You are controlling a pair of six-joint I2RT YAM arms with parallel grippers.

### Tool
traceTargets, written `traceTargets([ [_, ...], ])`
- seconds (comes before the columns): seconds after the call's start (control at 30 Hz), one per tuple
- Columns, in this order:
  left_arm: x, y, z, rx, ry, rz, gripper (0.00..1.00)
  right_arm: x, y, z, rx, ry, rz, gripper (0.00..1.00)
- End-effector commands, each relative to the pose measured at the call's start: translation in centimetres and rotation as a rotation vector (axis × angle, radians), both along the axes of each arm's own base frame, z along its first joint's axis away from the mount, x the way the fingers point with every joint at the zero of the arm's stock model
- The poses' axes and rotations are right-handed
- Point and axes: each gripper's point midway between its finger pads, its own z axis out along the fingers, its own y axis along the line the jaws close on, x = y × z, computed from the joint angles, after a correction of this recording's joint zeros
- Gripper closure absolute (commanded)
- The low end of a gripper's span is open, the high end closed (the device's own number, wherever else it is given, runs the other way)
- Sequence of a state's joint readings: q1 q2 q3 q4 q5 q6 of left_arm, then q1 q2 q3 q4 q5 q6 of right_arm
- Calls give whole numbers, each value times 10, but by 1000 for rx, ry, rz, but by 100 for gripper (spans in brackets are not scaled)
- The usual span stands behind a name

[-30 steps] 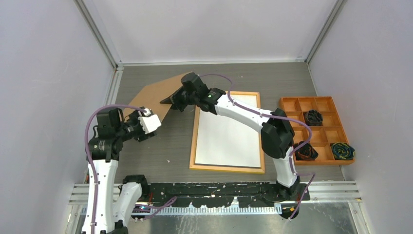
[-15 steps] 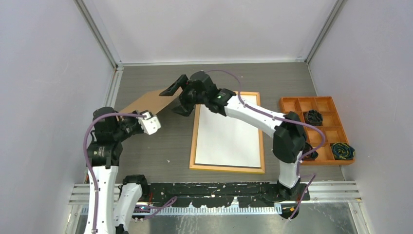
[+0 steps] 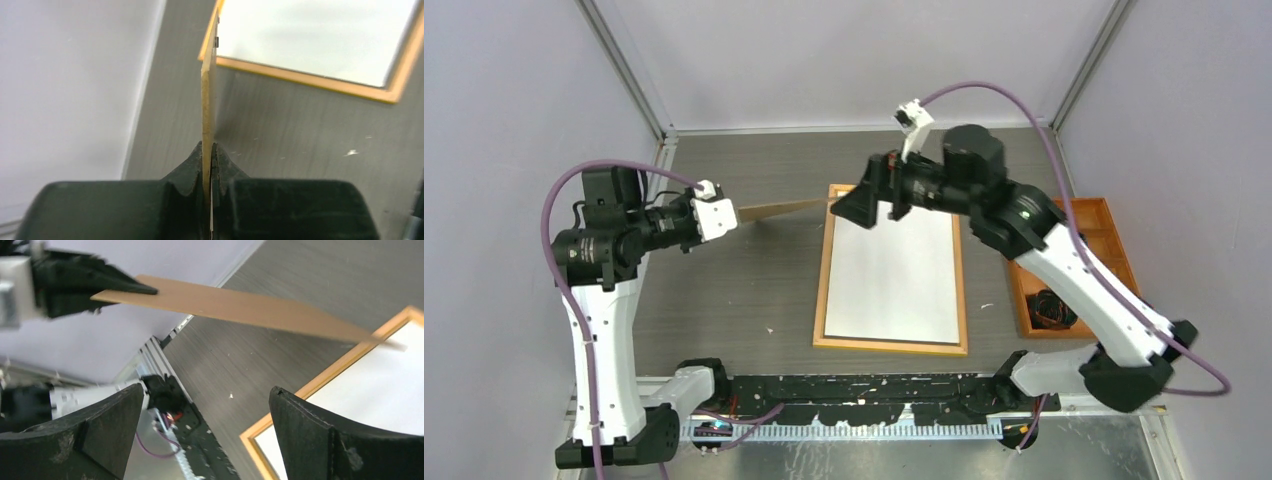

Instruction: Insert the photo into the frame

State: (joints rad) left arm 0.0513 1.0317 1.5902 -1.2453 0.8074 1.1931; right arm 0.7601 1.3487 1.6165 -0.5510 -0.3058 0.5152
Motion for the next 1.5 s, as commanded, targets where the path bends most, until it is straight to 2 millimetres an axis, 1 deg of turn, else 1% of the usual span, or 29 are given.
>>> traceTargets([
  [0.0,-44,-24,6,-60,47,-156,94,-29,-21,17,-82,-376,189,0],
  [0.1,-52,-26,5,-69,65,-174,93,-37,-18,6,-118,-484,306,0],
  [0.23,-58,-30,4,-94,98,-191,93,-39,-4,-5,-139,-568,407,3],
  [0.3,-61,-32,5,-105,107,-200,93,-34,4,-11,-168,-607,418,6],
  [0.4,-65,-34,10,-108,105,-211,94,-16,14,-23,-230,-651,398,8],
  [0.47,-66,-34,13,-108,109,-215,95,-8,19,-27,-261,-672,402,10],
  [0.6,-71,-34,8,-89,129,-238,96,6,32,-33,-311,-711,409,15],
  [0.67,-71,-32,3,-78,136,-235,96,8,37,-39,-333,-717,427,17],
  [0.73,-70,-31,0,-64,132,-235,96,5,44,-44,-350,-734,459,17],
  [0.9,-69,-30,3,-52,87,-230,96,5,58,-61,-413,-767,493,18],
  [0.97,-70,-30,4,-50,84,-233,96,7,63,-65,-424,-776,494,22],
  [1.1,-70,-30,3,-45,94,-238,97,7,74,-67,-419,-796,484,35],
  [1.2,-69,-29,2,-40,90,-239,97,4,80,-66,-414,-807,486,45],
  [1.23,-68,-29,3,-40,85,-236,97,3,80,-66,-415,-809,484,51],
  [1.27,-65,-28,3,-41,81,-228,95,3,81,-66,-417,-812,477,59],
  [1.3,-62,-28,4,-45,75,-216,93,3,81,-65,-419,-816,470,69],
  [1.33,-59,-28,5,-54,69,-203,89,4,81,-63,-414,-814,456,90],
  [1.37,-54,-27,9,-65,52,-182,85,5,81,-62,-409,-809,438,98],
  [1.4,-51,-27,9,-72,49,-171,81,6,81,-60,-402,-806,423,99],
  [1.43,-45,-26,15,-91,29,-143,65,6,80,-60,-395,-800,412,99],
  [1.47,-36,-25,21,-113,10,-114,56,6,80,-57,-382,-800,397,99],
])
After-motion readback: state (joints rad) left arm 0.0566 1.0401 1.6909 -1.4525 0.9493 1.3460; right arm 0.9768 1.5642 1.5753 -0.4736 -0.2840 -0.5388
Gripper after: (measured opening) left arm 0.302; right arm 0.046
